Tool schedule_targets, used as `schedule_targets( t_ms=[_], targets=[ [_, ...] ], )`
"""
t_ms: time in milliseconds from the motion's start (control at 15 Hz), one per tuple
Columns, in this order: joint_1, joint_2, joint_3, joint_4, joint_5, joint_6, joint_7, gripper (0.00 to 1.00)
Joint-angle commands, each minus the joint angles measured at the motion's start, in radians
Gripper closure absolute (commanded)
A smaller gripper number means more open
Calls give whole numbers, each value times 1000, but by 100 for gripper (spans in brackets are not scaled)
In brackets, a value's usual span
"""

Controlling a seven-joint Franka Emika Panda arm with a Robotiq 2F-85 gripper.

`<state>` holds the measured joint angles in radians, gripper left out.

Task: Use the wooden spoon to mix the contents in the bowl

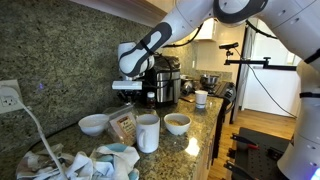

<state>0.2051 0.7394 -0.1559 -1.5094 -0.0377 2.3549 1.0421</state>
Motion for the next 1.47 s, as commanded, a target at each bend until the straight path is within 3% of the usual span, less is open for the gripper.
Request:
schedule_targets(
  t_ms=[0, 467, 1400],
  targets=[
    [4, -23, 0, 5, -10, -12, 35, 93],
    [-6, -121, 17, -73, 10, 31, 28, 93],
    [-20, -326, 63, -271, 28, -92, 25, 93]
  ],
)
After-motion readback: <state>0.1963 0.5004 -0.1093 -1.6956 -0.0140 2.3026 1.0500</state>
